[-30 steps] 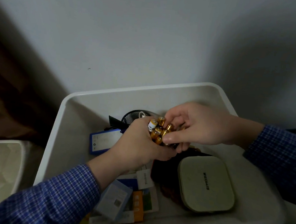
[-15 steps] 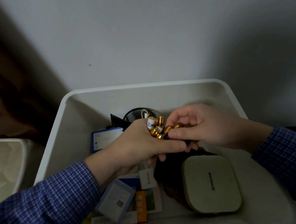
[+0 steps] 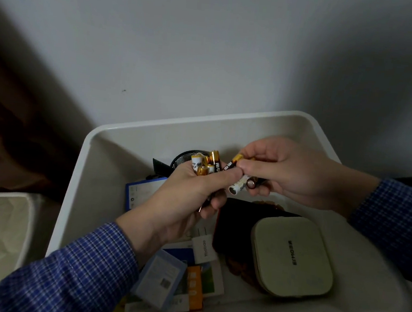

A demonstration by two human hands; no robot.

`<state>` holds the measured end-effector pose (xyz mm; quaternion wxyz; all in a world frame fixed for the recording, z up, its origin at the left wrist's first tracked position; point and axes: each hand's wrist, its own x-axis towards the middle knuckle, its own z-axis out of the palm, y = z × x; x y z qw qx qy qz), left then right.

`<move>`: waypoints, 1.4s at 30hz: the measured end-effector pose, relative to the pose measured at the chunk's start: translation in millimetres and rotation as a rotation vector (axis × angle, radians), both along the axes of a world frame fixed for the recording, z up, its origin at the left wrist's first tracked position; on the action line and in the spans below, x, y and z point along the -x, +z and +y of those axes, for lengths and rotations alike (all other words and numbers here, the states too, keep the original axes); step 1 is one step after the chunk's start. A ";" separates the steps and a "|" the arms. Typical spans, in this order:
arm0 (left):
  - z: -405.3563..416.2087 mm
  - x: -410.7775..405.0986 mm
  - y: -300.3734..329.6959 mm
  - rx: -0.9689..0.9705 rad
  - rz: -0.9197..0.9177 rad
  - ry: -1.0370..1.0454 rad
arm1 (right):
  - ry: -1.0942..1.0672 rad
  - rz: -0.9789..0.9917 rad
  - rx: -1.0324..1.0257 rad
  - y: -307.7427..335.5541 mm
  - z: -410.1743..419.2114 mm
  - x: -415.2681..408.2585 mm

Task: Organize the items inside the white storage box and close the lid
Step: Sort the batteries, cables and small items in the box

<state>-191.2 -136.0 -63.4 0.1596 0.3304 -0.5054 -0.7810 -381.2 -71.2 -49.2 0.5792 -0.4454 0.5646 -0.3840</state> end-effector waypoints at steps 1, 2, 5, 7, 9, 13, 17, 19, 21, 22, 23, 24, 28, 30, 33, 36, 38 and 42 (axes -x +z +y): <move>-0.9 0.8 0.8 -0.008 0.003 0.009 | -0.014 -0.030 0.007 0.3 -0.4 -0.4; -1.9 1.6 1.1 -0.030 0.006 0.025 | -0.036 -0.060 0.020 0.7 -0.9 -0.8; -2.0 4.1 0.6 -0.225 0.055 0.071 | -0.138 -0.096 0.089 1.6 -2.4 -4.3; 0.4 4.7 1.0 -0.374 0.094 0.082 | -0.185 0.009 0.156 1.9 -2.2 -10.2; 1.5 6.3 1.8 -0.435 0.103 0.075 | -0.172 0.149 0.211 3.2 -0.2 -17.4; -2.3 7.8 3.2 -0.521 0.095 0.090 | -0.145 0.252 0.268 7.5 2.7 -25.6; -2.5 8.0 -0.2 -0.566 0.037 0.126 | -0.108 0.246 0.248 7.1 4.3 -31.7; -1.0 10.0 -0.6 -0.550 0.014 0.161 | -0.121 0.264 0.222 4.7 5.2 -36.6; -0.5 11.6 0.4 -0.560 0.013 0.235 | -0.128 0.290 0.204 2.0 4.9 -40.4; -0.4 12.1 0.9 -0.561 0.010 0.278 | -0.136 0.291 0.193 0.9 4.0 -42.1; -0.1 12.5 1.1 -0.555 -0.001 0.318 | -0.152 0.282 0.178 0.1 2.8 -43.3; 0.1 12.8 1.1 -0.544 -0.017 0.354 | -0.170 0.264 0.157 -0.3 1.2 -44.5; 0.5 12.6 -0.8 -0.477 -0.070 0.432 | -0.229 0.093 0.083 0.7 -0.8 -50.0; 1.6 12.5 -2.0 -0.429 -0.092 0.436 | -0.237 0.083 0.099 -0.2 0.7 -52.4; 3.1 12.5 -3.6 -0.389 -0.096 0.415 | -0.231 0.258 0.206 -2.4 3.1 -54.2; 3.1 12.0 -2.7 -0.395 -0.086 0.341 | -0.208 0.349 0.271 -0.8 3.3 -52.7; 3.0 11.2 -1.4 -0.426 -0.077 0.308 | -0.170 0.398 0.291 1.5 4.0 -50.6; 2.9 9.1 3.6 -0.620 -0.011 0.241 | -0.093 0.599 0.374 8.3 7.8 -45.1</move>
